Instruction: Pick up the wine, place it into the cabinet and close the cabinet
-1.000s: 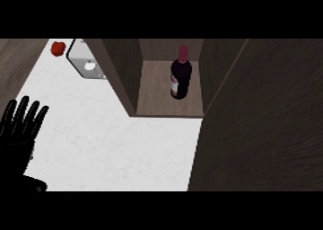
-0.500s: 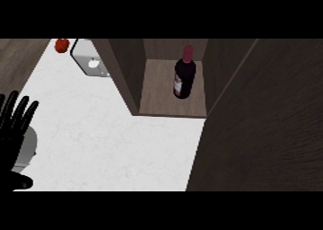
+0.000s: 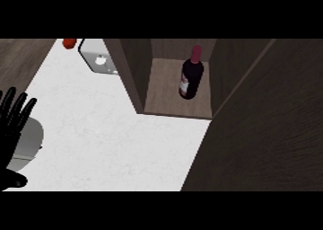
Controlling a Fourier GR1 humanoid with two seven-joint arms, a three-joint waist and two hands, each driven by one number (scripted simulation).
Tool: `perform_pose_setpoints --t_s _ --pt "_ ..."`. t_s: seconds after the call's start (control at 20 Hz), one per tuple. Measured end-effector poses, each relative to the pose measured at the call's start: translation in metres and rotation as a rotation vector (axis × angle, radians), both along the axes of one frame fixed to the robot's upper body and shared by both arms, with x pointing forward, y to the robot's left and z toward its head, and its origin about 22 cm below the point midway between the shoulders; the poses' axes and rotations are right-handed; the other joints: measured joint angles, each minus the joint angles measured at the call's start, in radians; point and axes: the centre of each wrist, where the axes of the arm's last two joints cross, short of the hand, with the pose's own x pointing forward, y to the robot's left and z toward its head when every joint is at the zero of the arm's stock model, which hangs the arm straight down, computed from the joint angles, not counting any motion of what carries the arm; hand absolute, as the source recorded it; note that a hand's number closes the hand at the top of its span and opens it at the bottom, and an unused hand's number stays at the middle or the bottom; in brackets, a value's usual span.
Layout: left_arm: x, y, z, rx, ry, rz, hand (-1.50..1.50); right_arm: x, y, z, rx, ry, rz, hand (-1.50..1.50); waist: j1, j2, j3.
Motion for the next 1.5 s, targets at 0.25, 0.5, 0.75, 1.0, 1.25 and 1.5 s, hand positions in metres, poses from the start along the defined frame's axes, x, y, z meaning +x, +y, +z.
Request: perform_pose_setpoints --t_s 0.25,0.5,0.75,1.0,1.25,1.5 --pt "0.000 0.006 0.003 0.000 0.001 -0.001 -1.50 0.020 0.043 0.012 0.094 0.056 0.064 1.50 0.002 -0.004 0.001" --pt "-0.003 0.015 -0.002 -0.005 0.010 0.024 -1.50 0.056 0.102 0.035 0.121 0.096 0.082 1.50 -0.019 -0.006 0.004" --pt "-0.006 0.026 -0.006 -0.004 0.011 0.042 -1.50 0.093 0.146 0.063 0.138 0.136 0.065 1.50 -0.037 -0.007 0.007" --pt "-0.008 0.030 -0.010 -0.003 0.014 0.057 -1.50 0.131 0.165 0.073 0.168 0.191 0.048 1.50 -0.052 -0.008 0.008" --pt "-0.013 0.036 -0.010 -0.001 0.013 0.064 -1.50 0.163 0.161 0.058 0.199 0.253 0.010 1.50 -0.063 -0.009 0.009" --pt "-0.011 0.038 -0.006 -0.004 0.011 0.073 -1.50 0.188 0.153 0.040 0.206 0.264 -0.040 1.50 -0.069 -0.010 0.010"
